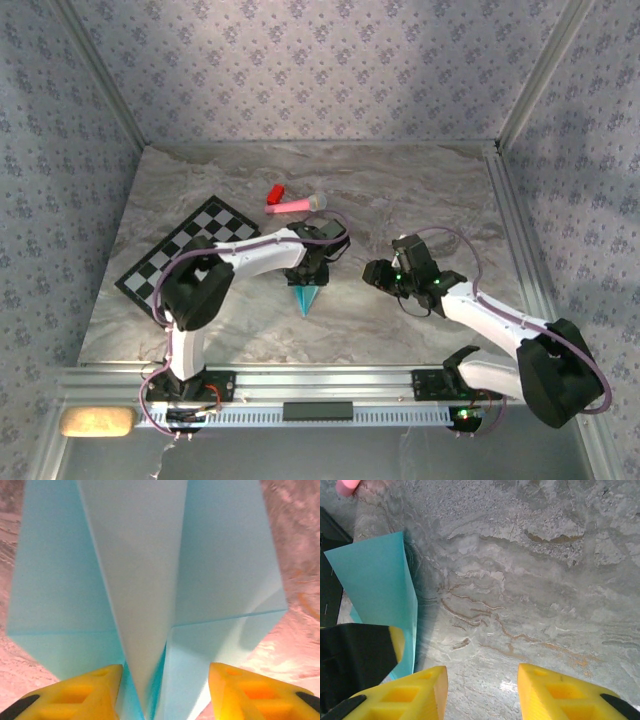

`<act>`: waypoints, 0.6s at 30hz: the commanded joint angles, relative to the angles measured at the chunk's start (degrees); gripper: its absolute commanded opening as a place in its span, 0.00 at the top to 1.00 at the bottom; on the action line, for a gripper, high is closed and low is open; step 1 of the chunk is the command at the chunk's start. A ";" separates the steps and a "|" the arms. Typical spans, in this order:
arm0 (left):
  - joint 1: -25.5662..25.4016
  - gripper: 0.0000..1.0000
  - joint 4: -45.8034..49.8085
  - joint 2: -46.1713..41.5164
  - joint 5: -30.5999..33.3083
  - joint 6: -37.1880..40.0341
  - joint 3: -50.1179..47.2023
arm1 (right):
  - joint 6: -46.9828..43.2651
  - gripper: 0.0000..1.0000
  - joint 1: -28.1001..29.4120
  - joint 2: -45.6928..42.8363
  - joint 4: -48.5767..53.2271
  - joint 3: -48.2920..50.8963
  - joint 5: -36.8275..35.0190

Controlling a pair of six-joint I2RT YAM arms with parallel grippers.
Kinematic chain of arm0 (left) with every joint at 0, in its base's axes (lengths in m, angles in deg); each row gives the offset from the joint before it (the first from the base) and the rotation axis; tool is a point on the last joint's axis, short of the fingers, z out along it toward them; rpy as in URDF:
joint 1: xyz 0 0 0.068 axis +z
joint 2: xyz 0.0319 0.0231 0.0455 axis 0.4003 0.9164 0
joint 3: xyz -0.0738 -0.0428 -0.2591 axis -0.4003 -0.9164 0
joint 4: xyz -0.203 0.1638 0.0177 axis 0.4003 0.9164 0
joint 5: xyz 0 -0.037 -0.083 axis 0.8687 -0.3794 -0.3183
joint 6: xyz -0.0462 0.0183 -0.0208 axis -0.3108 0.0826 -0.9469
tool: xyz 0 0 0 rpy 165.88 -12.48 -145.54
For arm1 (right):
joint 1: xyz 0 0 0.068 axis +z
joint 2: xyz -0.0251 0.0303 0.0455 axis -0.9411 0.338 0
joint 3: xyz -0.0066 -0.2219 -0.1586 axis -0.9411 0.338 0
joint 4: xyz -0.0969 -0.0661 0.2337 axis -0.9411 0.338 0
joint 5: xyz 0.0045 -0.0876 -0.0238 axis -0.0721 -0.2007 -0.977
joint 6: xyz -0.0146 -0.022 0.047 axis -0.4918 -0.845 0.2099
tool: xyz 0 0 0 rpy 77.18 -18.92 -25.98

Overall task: Fold a paper plane with a square sheet of paper (pick it up from the middle)
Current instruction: Move a paper plane to the center of the table, then reset both arms

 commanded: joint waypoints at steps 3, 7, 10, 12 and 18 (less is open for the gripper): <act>0.02 0.49 1.65 -4.31 1.78 1.25 -1.02 | -0.95 0.57 -0.44 -0.32 1.86 -0.24 -1.12; -0.15 0.48 1.08 -7.81 2.48 1.37 -2.26 | -2.07 0.57 -0.61 -0.32 3.53 -1.40 -1.84; -0.15 0.45 -0.69 -13.54 5.40 2.88 -4.23 | -4.59 0.57 -1.05 -0.91 7.39 -3.49 -4.49; 0.17 0.39 -1.34 -18.46 9.83 4.66 -5.96 | -7.87 0.57 -1.47 -2.15 10.92 -5.79 -7.75; 8.17 0.15 -7.20 -35.96 20.05 12.63 -16.83 | -18.27 0.31 -2.78 -6.71 19.72 -15.42 -26.23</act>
